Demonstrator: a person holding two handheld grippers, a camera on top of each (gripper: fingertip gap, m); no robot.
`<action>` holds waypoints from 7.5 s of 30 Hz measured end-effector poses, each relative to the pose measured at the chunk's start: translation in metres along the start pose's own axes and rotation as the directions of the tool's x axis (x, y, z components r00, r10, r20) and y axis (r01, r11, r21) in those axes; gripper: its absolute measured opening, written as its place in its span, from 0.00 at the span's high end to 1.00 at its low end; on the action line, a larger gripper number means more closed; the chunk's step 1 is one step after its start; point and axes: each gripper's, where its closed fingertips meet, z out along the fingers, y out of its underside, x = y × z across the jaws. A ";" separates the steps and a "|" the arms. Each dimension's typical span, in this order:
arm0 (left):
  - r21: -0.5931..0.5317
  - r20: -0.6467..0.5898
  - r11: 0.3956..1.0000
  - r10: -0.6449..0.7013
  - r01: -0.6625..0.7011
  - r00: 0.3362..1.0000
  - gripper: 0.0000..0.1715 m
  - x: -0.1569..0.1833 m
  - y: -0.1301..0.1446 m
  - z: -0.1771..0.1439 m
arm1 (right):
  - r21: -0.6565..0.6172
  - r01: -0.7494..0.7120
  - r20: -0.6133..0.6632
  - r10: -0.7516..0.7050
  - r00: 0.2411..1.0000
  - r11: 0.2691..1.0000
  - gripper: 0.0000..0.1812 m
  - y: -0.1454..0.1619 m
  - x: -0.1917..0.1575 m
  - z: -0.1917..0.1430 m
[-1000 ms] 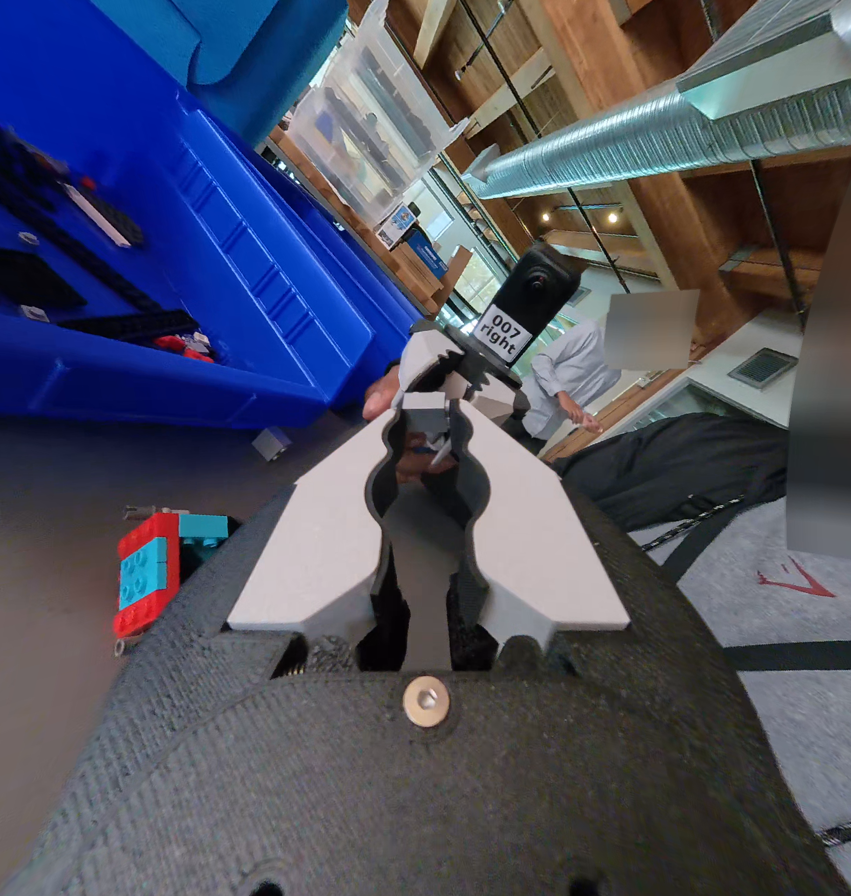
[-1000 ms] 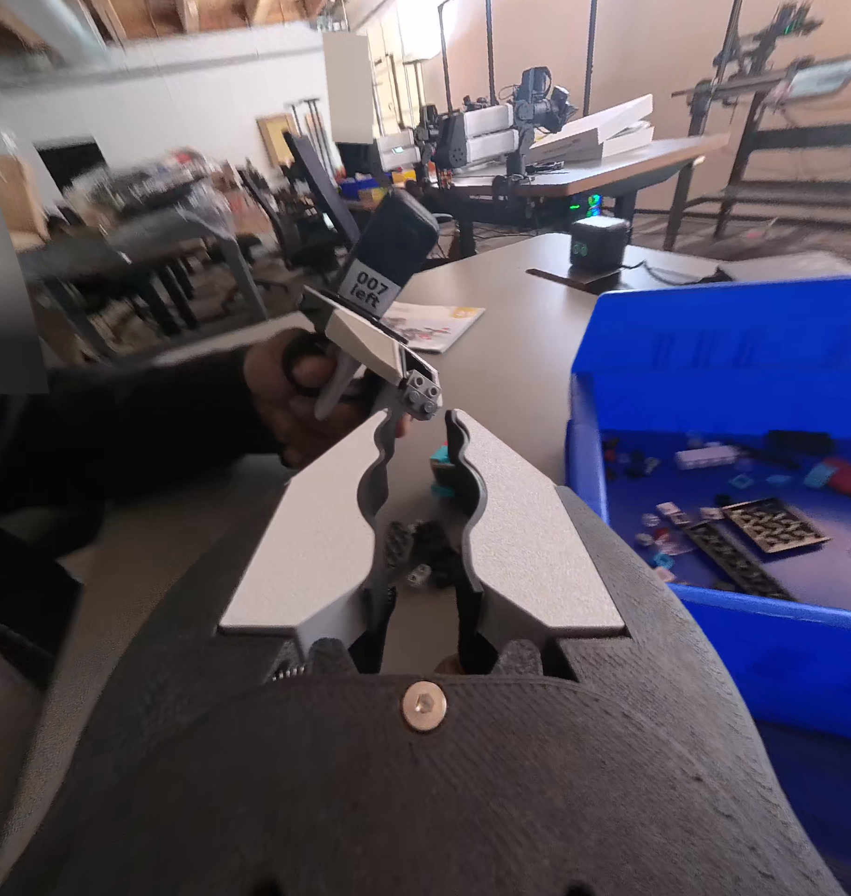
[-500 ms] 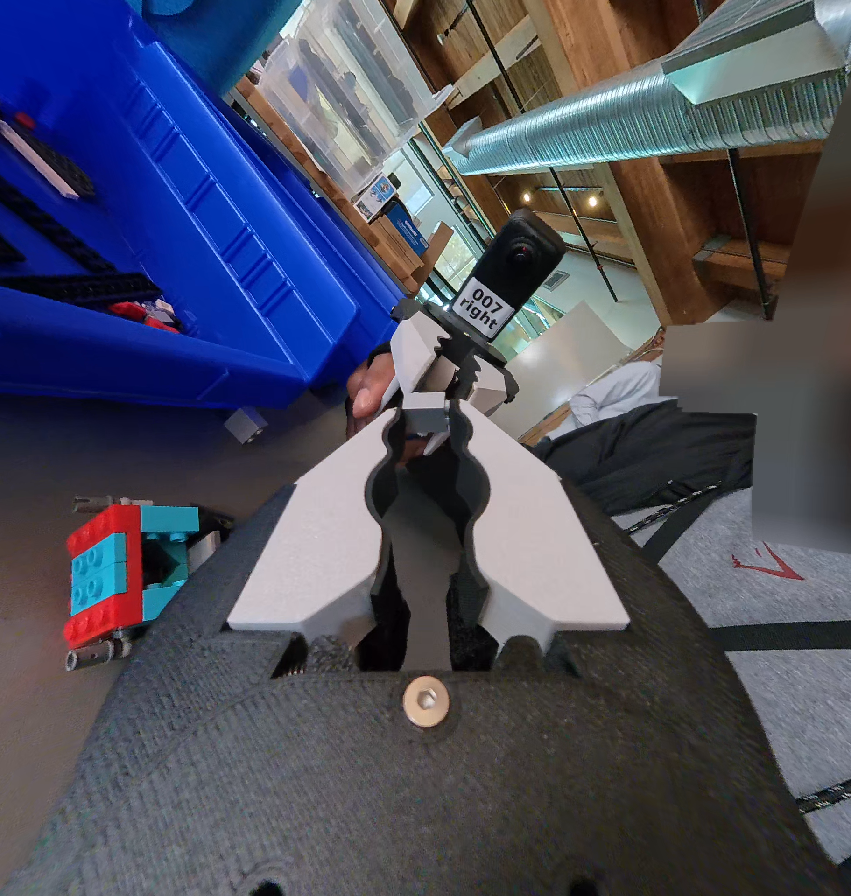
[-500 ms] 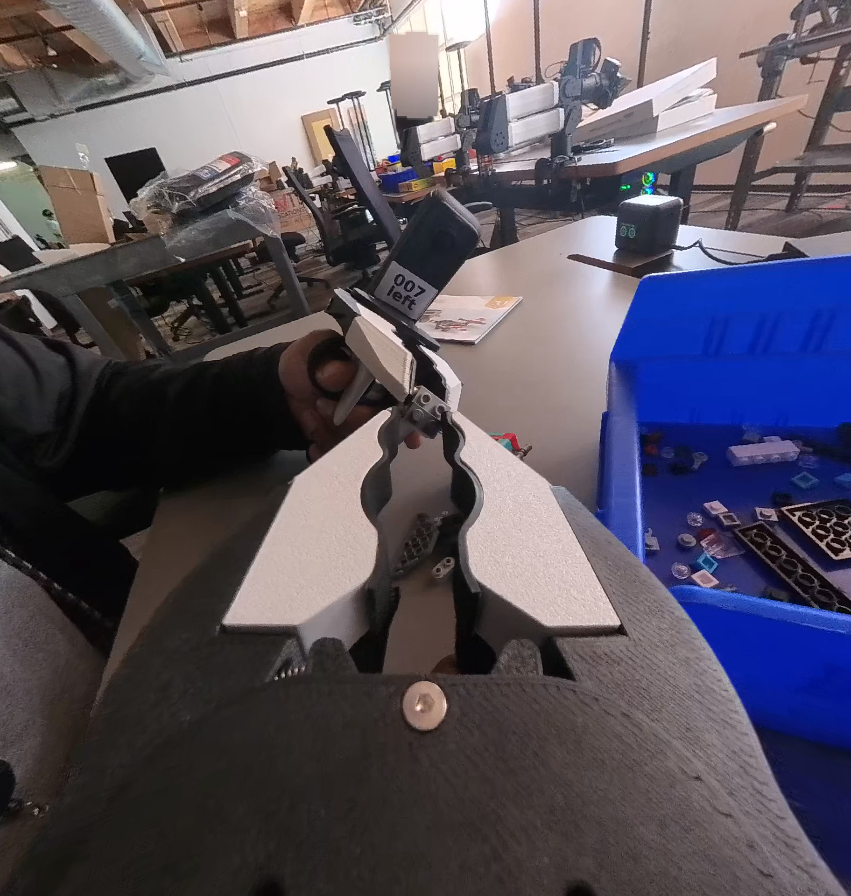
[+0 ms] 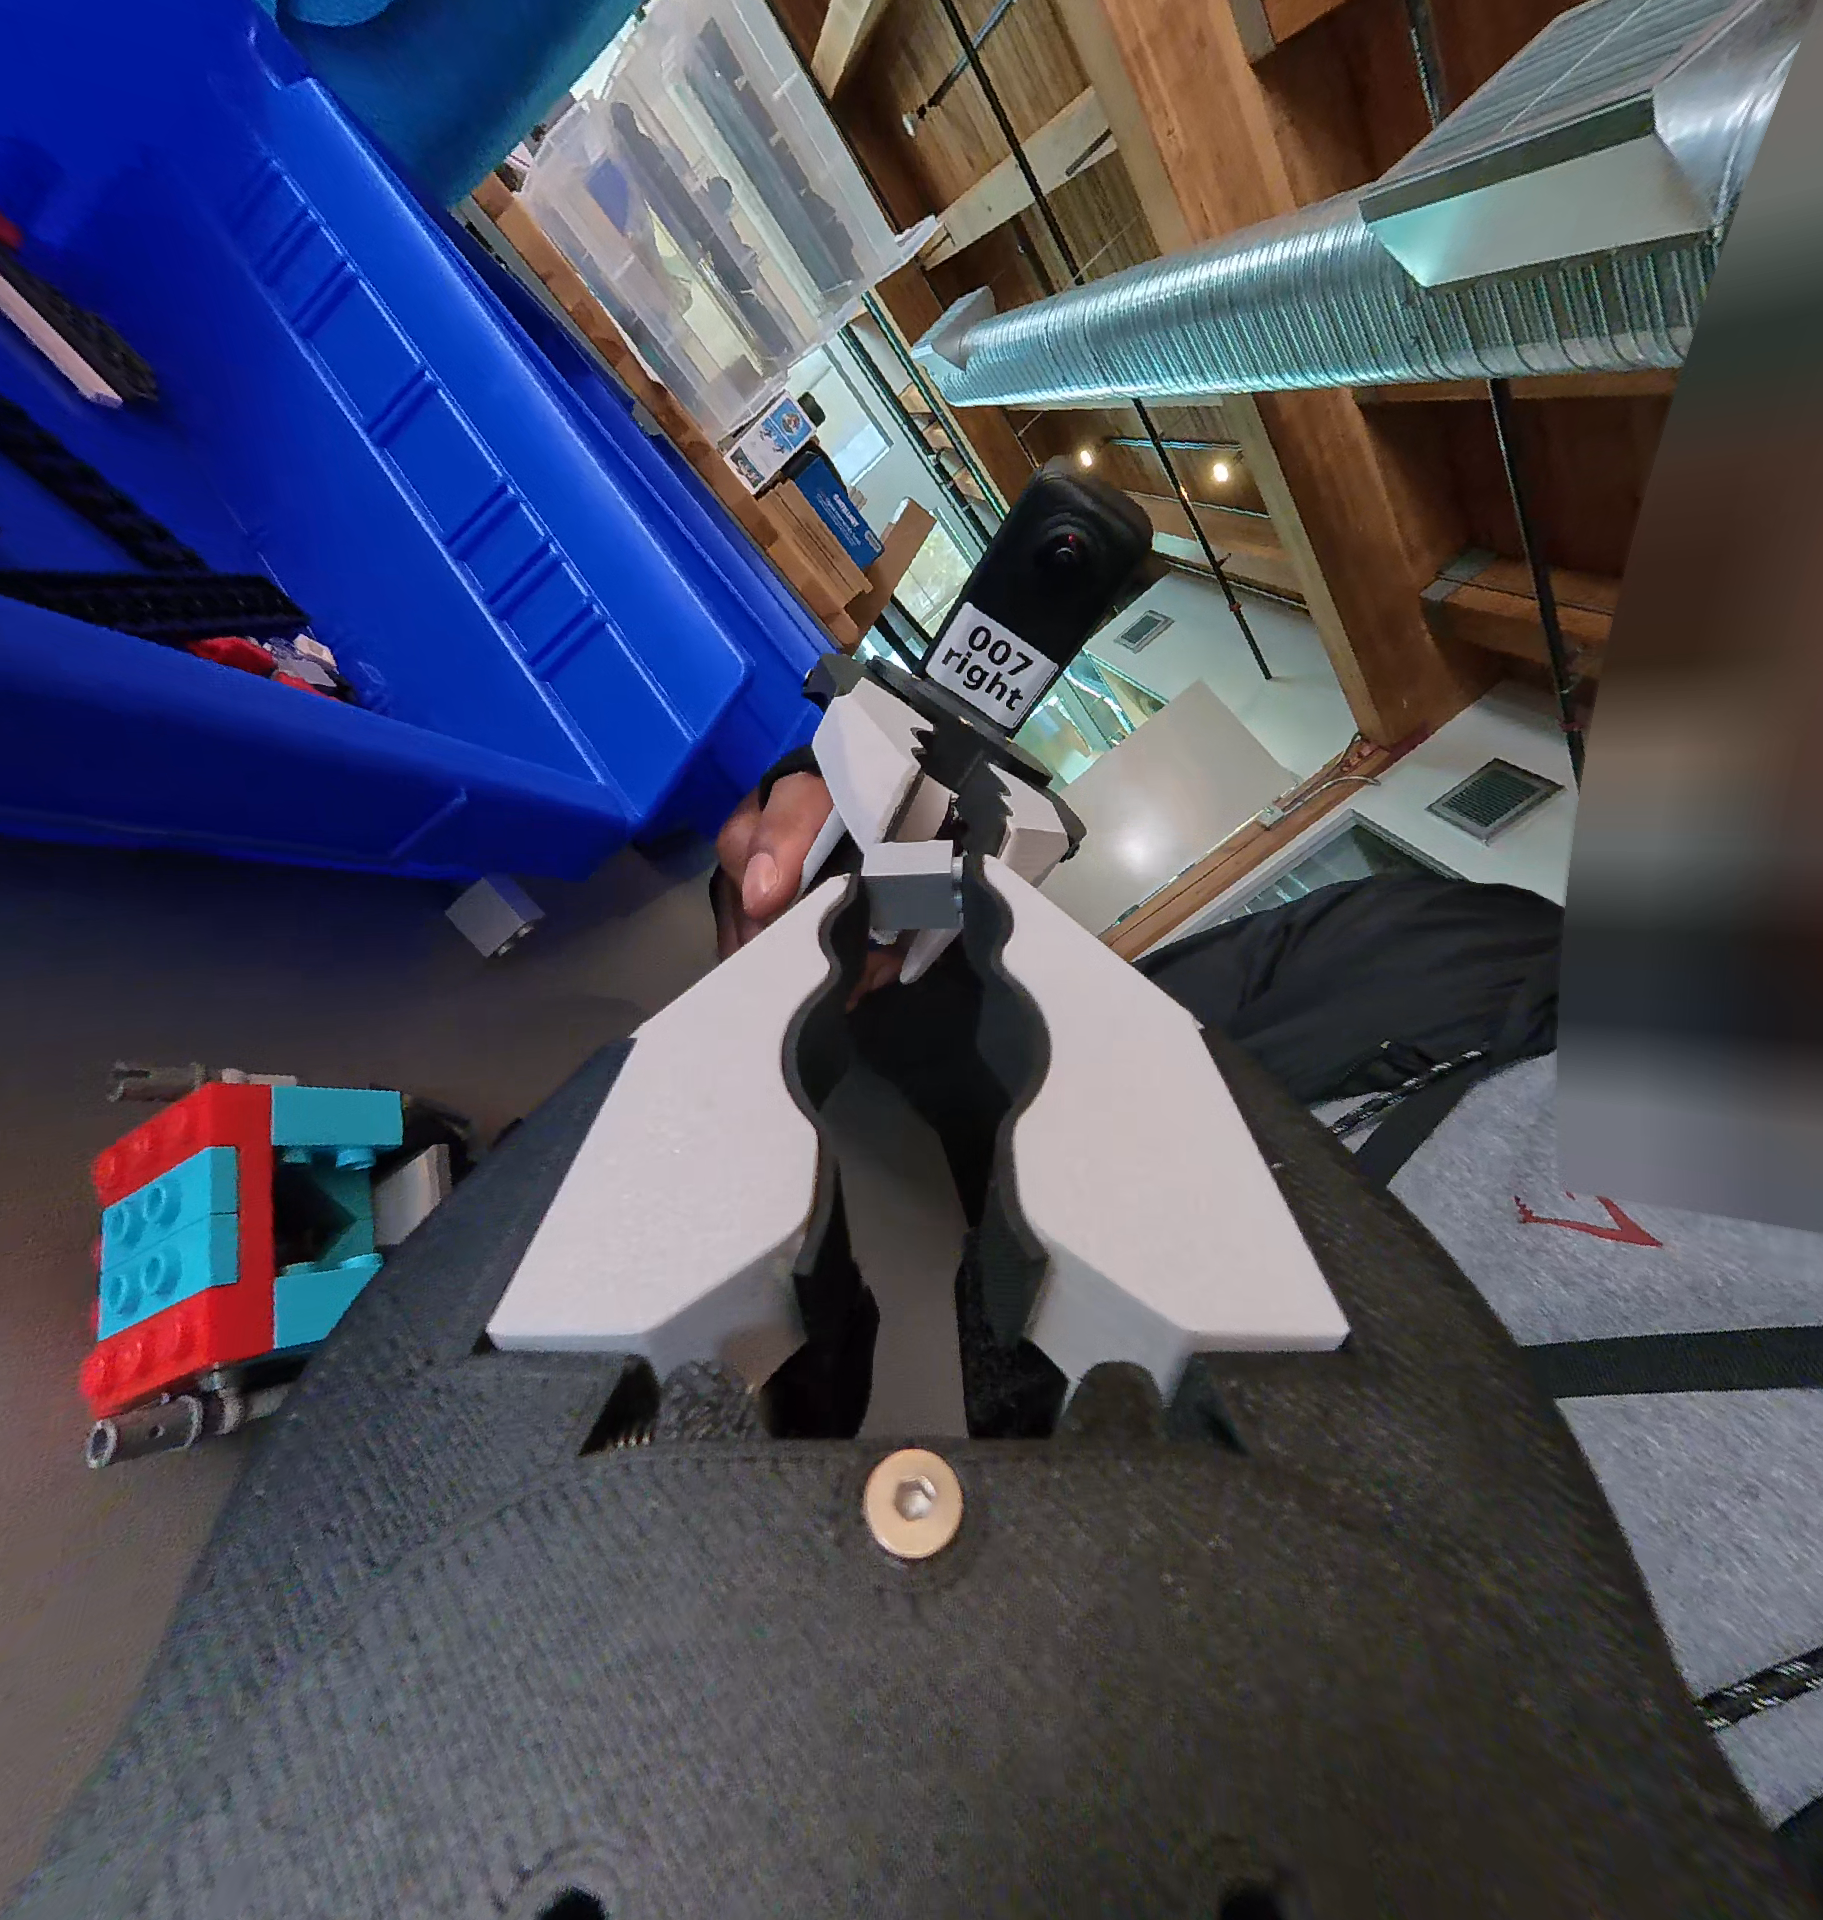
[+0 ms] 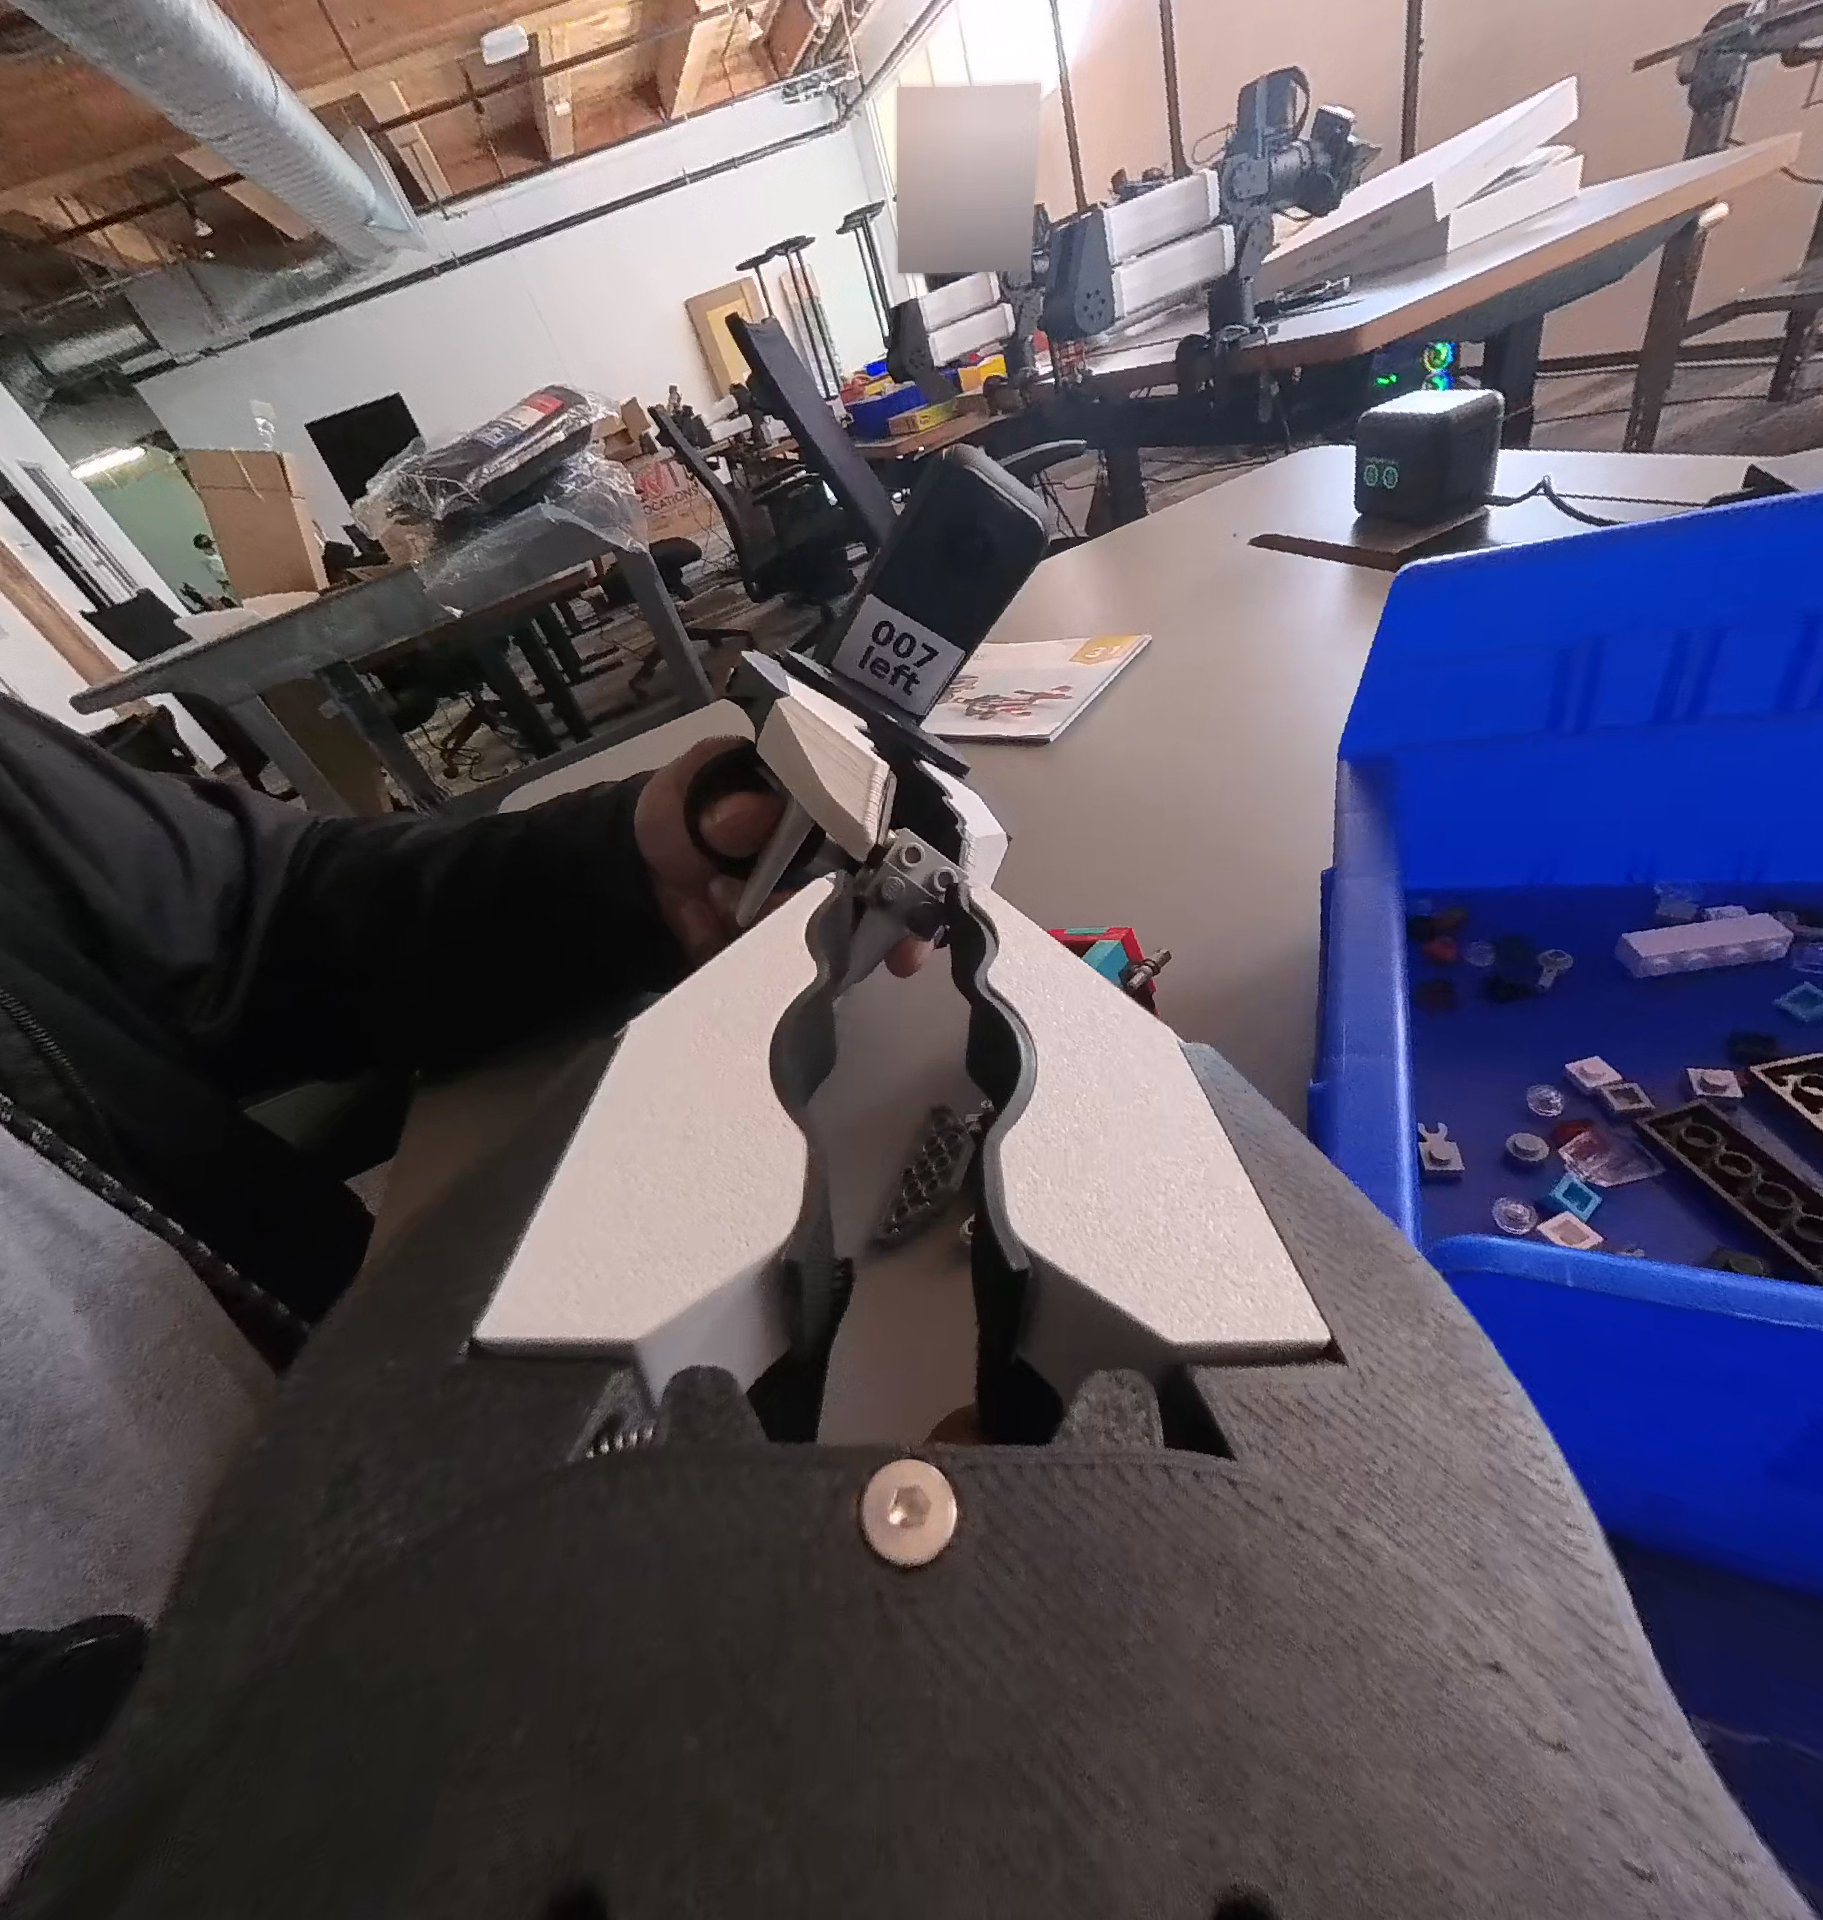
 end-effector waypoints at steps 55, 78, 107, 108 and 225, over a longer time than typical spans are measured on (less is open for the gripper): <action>-0.020 0.094 0.857 0.514 -0.515 0.852 0.89 0.022 -0.006 0.006 | 0.084 -0.152 0.134 0.140 0.981 0.985 0.89 -0.012 -0.016 -0.003; -0.134 0.138 0.846 0.532 -0.517 0.835 0.89 0.011 0.001 0.004 | -0.002 0.134 -0.009 -0.134 0.991 0.991 0.90 0.001 -0.009 -0.002; 0.016 0.220 0.890 0.442 -0.456 0.870 0.89 0.000 -0.023 -0.009 | 0.080 0.159 -0.180 -0.143 0.973 0.984 0.91 -0.015 0.012 -0.016; 0.013 0.227 0.890 0.441 -0.455 0.868 0.89 -0.001 -0.023 -0.009 | 0.097 0.154 -0.205 -0.132 0.970 0.983 0.91 -0.020 0.013 -0.023; -0.490 0.749 0.848 0.528 -0.201 0.401 0.79 -0.100 0.042 0.052 | 0.033 0.042 -0.615 -0.012 0.788 0.999 0.87 0.019 0.021 -0.128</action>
